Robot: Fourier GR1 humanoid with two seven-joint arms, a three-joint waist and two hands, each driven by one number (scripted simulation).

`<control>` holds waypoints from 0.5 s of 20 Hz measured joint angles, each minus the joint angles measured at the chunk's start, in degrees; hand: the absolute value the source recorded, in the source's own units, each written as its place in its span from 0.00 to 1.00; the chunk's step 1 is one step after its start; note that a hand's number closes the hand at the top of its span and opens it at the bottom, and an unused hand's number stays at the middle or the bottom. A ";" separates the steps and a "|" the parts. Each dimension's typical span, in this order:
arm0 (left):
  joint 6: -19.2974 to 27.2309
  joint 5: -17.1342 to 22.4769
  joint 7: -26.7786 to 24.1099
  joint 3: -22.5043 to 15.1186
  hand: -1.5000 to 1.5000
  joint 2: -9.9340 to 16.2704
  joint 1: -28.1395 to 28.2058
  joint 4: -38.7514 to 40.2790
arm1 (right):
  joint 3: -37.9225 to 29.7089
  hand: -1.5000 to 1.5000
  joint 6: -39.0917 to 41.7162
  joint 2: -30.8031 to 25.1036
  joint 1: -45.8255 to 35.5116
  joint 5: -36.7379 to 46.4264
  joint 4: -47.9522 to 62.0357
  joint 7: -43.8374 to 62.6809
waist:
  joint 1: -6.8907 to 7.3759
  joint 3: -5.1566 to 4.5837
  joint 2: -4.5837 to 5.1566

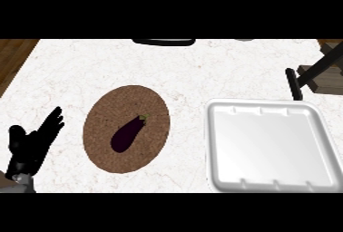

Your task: Pick the lemon from the tray and place it in the tiered basket

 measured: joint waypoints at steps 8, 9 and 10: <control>-0.19 -0.03 0.44 0.21 0.50 0.29 0.18 -0.71 | 2.05 1.00 3.61 0.11 -3.97 4.72 10.46 -2.23 | 0.17 -0.01 0.08; -0.21 -0.03 0.29 0.33 0.50 0.42 0.44 -0.98 | 2.35 0.00 5.05 0.35 -3.98 5.19 11.81 -1.37 | 0.20 -0.02 0.03; -0.25 -0.14 -0.19 0.26 0.50 0.32 0.66 -0.78 | 2.60 0.00 6.72 0.05 -4.29 5.65 13.17 -0.70 | 0.29 -0.01 0.11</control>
